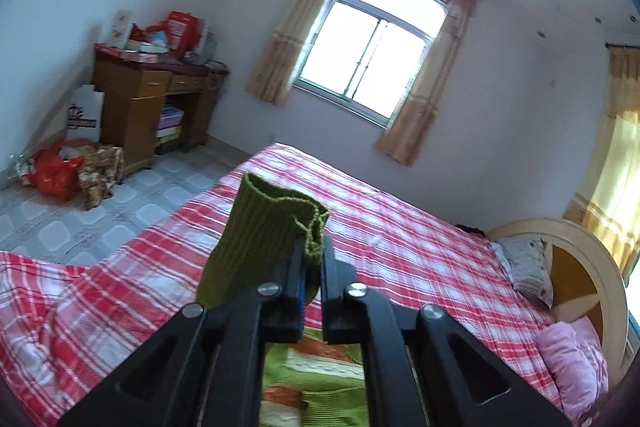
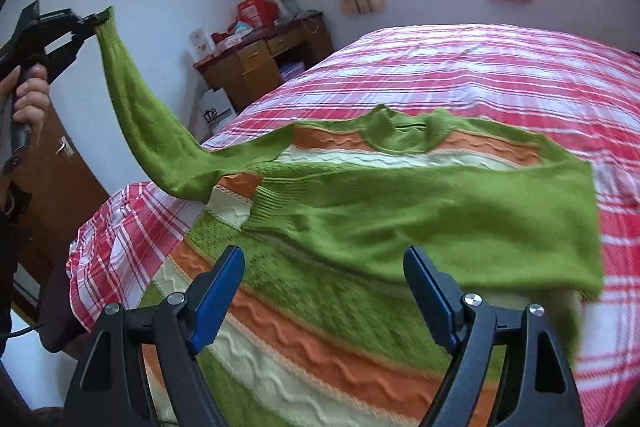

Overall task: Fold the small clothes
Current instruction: 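Grasp the other sleeve cuff with the left tool and lift it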

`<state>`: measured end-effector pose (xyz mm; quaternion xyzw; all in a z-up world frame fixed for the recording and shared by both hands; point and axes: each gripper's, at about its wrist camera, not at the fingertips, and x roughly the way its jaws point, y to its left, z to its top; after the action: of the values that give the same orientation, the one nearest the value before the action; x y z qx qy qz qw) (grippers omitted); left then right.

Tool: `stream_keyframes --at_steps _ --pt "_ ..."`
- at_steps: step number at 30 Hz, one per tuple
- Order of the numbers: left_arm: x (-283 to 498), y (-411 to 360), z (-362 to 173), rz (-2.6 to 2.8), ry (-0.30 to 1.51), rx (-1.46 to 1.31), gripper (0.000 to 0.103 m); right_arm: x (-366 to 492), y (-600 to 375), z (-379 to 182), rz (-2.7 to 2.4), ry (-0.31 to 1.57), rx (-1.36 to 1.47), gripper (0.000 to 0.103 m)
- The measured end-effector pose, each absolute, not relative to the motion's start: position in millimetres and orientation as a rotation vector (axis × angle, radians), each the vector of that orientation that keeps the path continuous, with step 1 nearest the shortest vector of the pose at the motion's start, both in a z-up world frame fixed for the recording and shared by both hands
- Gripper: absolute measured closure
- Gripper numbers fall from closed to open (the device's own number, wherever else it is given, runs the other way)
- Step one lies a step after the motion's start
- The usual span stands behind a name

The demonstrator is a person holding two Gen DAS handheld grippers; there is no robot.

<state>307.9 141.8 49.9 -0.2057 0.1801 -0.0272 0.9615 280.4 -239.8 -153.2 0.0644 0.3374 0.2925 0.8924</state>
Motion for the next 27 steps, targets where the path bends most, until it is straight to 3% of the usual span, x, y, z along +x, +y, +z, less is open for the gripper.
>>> stream_keyframes --at_steps 17,27 --pt "346.6 -11.9 37.3 -0.271 0.406 -0.341 0.098 222.8 -268.8 -190.4 0.621 0.707 0.17 0.02" --pt "368.3 -145.0 -56.6 -0.309 0.558 -0.171 0.098 215.3 -272.2 -205.8 0.658 0.689 0.197 0.02"
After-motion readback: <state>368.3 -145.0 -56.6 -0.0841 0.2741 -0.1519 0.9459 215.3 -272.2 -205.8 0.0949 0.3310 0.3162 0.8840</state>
